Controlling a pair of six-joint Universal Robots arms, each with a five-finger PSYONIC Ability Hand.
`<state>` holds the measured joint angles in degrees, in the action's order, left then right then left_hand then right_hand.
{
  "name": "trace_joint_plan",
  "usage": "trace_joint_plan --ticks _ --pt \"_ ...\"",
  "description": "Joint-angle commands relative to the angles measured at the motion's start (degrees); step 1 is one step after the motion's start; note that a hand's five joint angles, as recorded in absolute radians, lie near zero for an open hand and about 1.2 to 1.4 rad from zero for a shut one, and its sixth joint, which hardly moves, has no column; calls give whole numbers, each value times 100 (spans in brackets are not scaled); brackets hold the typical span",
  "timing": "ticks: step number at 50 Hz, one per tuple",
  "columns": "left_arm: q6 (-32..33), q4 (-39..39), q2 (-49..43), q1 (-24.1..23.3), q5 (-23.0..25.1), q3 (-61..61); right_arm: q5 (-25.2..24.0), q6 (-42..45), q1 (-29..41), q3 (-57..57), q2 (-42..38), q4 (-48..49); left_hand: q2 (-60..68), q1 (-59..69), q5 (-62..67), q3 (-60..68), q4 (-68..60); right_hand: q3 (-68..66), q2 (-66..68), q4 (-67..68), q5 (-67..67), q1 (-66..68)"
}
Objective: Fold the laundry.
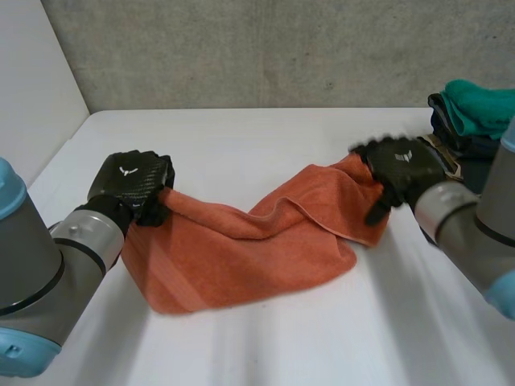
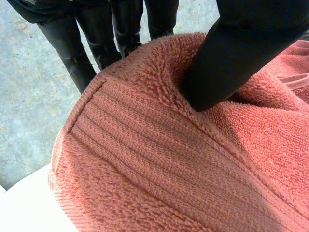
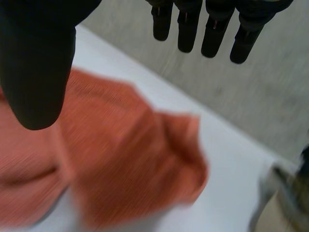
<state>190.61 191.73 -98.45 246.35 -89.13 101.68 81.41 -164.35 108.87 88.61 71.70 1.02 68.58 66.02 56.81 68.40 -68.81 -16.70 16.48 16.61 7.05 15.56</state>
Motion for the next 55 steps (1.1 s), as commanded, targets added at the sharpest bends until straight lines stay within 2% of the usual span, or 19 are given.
trace_joint_plan --ticks 1,5,15,32,33,36,39,43,44,49,51,55 --pt "3 171 36 1 1 159 -406 -97 -462 578 -286 -60 1142 1398 1319 1160 -1119 -583 605 592 548 697" --pt "3 171 36 27 1 177 -503 -88 -525 474 -918 274 1142 1398 1319 1160 -1119 -1018 1039 1026 982 1131" --pt "3 171 45 45 1 186 -442 -176 -516 -317 -1878 688 1142 1398 1319 1160 -1119 -1895 1916 1903 1859 2008" --pt "-6 163 45 89 10 203 -416 -167 -499 -1118 -2572 996 1142 1398 1319 1160 -1119 -3004 3026 3013 2969 3118" --pt "-6 163 36 89 10 195 -424 -167 -499 -1153 -2616 996 1142 1398 1319 1160 -1119 -3205 3227 3214 3170 3319" --pt "-6 171 36 98 1 195 -398 -158 -507 -1364 -2775 996 1142 1398 1319 1160 -1119 -6322 6343 6330 6286 6435" --pt "12 163 71 124 -8 177 -328 -106 -543 -1557 -2644 961 1142 1398 1319 1160 -1119 -6330 6352 6339 6295 6444" --pt "73 136 457 212 -34 37 -363 43 -569 -1593 -1846 891 1142 1398 1319 1160 -1119 -6330 6352 6339 6295 6444" --pt "91 136 554 247 -34 2 -380 279 -595 -1610 -1234 725 1142 1398 1319 1160 -1119 -6330 6352 6339 6295 6444" --pt "528 -21 1317 528 1 -419 -486 1439 -867 -1847 360 -460 1142 1398 1319 1160 -1119 -6330 6352 6339 6295 6444" --pt "749 -127 1521 590 18 -543 -486 1965 -1147 -2031 677 -1030 1142 1398 1319 1160 -1119 -6330 6352 6339 6295 6444" --pt "1416 -557 1689 669 27 -938 -521 2478 -1316 -2339 924 -1745 1142 1398 1319 1160 -1119 -6330 6352 6339 6295 6444"
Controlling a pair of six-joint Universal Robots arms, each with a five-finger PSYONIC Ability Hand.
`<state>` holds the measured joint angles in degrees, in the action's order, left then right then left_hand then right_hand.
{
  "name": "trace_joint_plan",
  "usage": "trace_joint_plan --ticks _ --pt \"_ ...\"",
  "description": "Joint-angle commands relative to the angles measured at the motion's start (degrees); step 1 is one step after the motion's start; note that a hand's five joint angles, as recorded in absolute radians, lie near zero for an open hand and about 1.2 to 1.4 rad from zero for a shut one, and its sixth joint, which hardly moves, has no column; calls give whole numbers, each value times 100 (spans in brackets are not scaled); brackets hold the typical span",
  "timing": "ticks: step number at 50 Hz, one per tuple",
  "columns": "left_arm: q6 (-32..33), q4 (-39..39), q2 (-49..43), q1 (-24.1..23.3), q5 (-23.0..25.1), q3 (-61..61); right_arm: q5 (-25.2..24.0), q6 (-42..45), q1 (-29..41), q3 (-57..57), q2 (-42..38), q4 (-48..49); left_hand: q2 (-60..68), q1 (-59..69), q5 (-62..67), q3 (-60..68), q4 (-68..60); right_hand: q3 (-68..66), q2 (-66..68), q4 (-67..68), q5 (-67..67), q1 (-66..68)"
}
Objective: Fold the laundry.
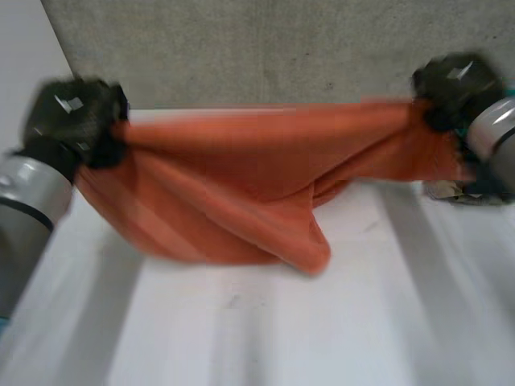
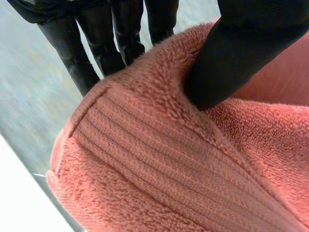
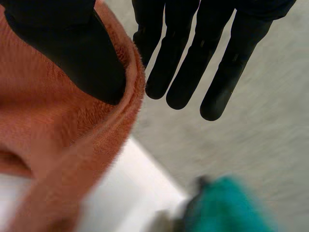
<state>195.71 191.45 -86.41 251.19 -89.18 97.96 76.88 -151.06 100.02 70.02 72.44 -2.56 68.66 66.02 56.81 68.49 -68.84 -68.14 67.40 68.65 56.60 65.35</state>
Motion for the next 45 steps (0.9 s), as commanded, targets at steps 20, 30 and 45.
trace_joint_plan --ticks 20,30,45 --pt "2199 -681 -2696 325 -3 -2350 160 1299 -9 -1068 -852 -1274 1134 1398 1319 1151 -1116 -1186 1260 1135 1340 1465" --pt "2120 2122 -3743 528 6 -4135 1154 921 325 -2422 -1768 1879 1134 1398 1319 1151 -1116 -1186 1260 1135 1340 1465" --pt "1163 2959 -3155 440 -3 -2865 979 288 413 -1211 -1092 2999 1134 1398 1319 1151 -1116 -1186 1260 1135 1340 1465"
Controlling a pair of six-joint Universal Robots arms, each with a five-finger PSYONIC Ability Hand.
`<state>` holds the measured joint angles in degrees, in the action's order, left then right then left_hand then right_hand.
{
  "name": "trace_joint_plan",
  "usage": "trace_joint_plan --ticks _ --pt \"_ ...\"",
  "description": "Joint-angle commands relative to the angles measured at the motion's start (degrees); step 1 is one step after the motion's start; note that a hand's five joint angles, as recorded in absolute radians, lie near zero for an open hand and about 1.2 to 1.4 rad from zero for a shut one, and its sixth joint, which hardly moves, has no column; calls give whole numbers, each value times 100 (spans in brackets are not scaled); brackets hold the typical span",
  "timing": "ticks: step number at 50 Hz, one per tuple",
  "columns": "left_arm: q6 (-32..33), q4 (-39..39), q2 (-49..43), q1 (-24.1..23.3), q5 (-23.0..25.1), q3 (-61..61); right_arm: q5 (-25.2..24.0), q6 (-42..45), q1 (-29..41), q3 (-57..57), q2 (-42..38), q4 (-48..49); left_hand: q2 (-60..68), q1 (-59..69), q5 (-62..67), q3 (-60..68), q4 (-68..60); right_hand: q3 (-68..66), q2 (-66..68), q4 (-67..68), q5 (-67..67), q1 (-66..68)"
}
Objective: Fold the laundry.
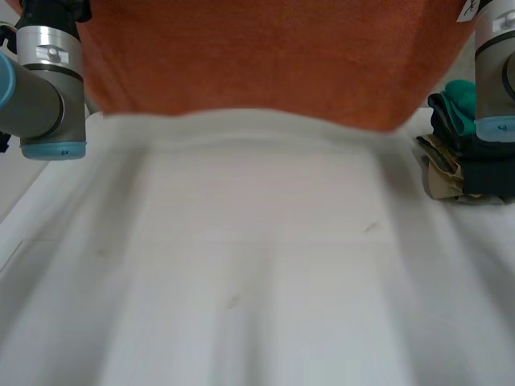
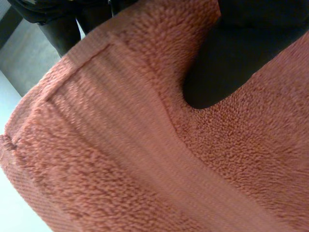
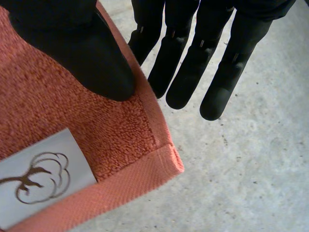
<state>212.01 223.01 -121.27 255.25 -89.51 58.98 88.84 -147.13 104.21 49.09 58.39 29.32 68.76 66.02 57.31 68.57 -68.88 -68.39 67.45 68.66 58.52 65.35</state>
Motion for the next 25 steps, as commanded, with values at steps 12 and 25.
trace_joint_plan --ticks 12,25 --pt "-414 -328 270 104 48 3584 -842 -18 -77 3079 -99 -1183 1124 1398 1269 1143 -1112 -1161 1255 1134 1148 1465" --pt "-300 -960 314 323 66 4236 -1282 -9 -173 3827 -47 -1333 -2235 -1960 -2090 -2215 2247 -1161 1255 1134 1148 1465"
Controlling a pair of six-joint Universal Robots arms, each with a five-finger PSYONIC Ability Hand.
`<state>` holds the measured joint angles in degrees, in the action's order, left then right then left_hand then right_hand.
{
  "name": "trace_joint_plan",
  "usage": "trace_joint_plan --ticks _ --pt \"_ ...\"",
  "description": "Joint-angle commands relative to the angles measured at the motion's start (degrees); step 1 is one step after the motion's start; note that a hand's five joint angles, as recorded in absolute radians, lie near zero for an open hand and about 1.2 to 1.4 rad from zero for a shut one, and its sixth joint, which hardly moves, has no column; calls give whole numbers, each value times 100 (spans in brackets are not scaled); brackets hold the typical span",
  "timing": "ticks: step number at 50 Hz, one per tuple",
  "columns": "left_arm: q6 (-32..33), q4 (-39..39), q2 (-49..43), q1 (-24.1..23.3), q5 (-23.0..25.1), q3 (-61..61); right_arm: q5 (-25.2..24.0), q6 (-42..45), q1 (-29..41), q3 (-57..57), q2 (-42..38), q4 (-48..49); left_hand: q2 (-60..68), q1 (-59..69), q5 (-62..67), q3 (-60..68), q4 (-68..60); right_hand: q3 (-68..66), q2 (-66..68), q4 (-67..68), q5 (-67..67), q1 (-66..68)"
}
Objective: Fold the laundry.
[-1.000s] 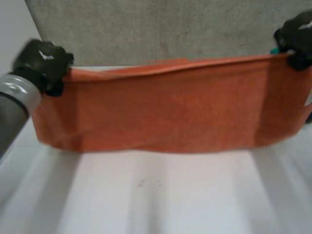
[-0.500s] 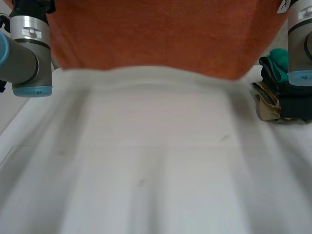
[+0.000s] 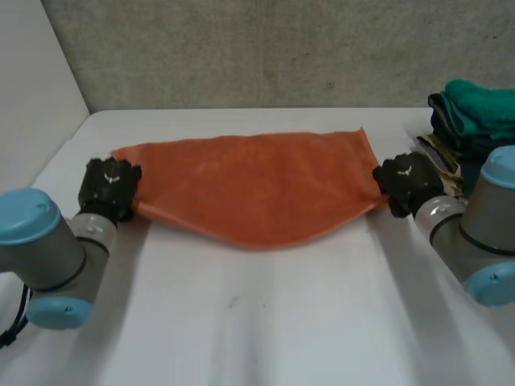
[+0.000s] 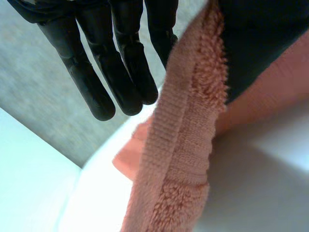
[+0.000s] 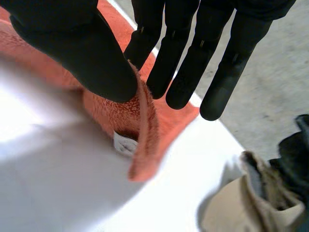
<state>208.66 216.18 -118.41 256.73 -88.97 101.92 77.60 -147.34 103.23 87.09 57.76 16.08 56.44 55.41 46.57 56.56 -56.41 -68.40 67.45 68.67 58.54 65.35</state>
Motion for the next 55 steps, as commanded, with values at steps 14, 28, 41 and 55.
trace_joint_plan --ticks 14,28,41,55 --pt "8 -1368 -24 852 169 -252 -183 12 -251 36 -11 -8 -1513 -1410 -1526 -1524 1509 -1160 1255 1133 1146 1465" --pt "8 -2079 889 870 653 240 -148 599 -172 80 173 -997 2356 2459 2343 2344 -2359 -1160 1255 1133 1146 1465" --pt "1528 -5410 2700 940 697 1365 387 4008 -671 1590 2141 -4078 2356 2459 2343 2344 -2359 -1160 1255 1133 1146 1465" --pt "1081 -3021 1120 615 574 -496 423 2325 -32 -313 493 -2033 2356 2459 2343 2344 -2359 -1160 1255 1133 1146 1465"
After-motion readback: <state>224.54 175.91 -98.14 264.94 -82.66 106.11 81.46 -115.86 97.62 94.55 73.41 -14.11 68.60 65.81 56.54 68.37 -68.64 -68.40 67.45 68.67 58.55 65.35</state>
